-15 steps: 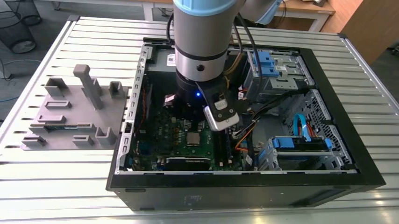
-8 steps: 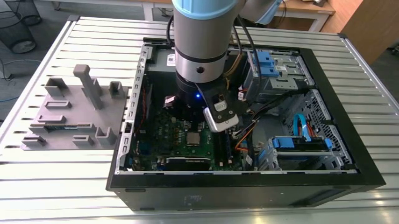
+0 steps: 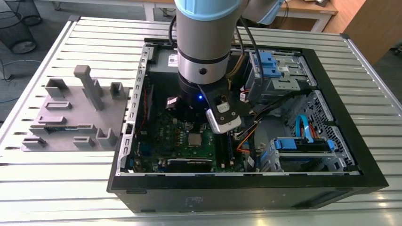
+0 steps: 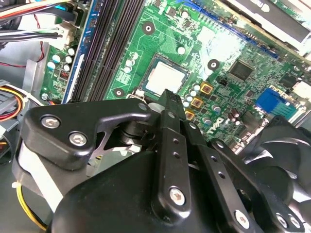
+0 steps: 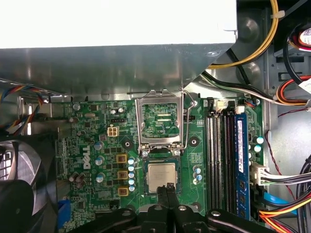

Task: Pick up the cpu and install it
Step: 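Close the cpu cover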

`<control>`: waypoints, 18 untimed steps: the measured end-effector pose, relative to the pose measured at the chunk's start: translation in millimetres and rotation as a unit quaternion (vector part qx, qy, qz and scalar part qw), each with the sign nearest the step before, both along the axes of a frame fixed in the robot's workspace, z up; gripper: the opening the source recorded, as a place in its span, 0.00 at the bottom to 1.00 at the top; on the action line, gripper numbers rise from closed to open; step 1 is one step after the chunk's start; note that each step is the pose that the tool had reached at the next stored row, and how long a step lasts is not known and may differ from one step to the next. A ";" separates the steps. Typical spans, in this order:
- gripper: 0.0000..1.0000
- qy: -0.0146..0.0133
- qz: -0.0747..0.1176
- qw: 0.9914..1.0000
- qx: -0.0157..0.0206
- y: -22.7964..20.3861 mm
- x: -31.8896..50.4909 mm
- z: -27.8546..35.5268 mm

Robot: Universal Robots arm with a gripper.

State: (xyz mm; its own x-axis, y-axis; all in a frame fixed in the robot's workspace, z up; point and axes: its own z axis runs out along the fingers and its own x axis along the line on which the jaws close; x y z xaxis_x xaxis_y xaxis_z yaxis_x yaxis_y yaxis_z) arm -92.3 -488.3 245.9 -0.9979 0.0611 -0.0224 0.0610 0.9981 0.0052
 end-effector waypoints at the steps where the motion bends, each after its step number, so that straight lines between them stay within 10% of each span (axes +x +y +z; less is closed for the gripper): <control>1: 0.11 0.000 0.000 1.000 0.000 0.0 0.6 -0.2; 18: 0.11 0.000 0.001 1.000 0.001 0.9 8.8 -3.6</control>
State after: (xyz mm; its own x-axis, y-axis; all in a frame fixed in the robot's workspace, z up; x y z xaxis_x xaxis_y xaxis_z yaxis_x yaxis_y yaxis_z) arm -83.5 -487.4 242.2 -0.9980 0.0600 -0.0223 0.0599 0.9982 0.0064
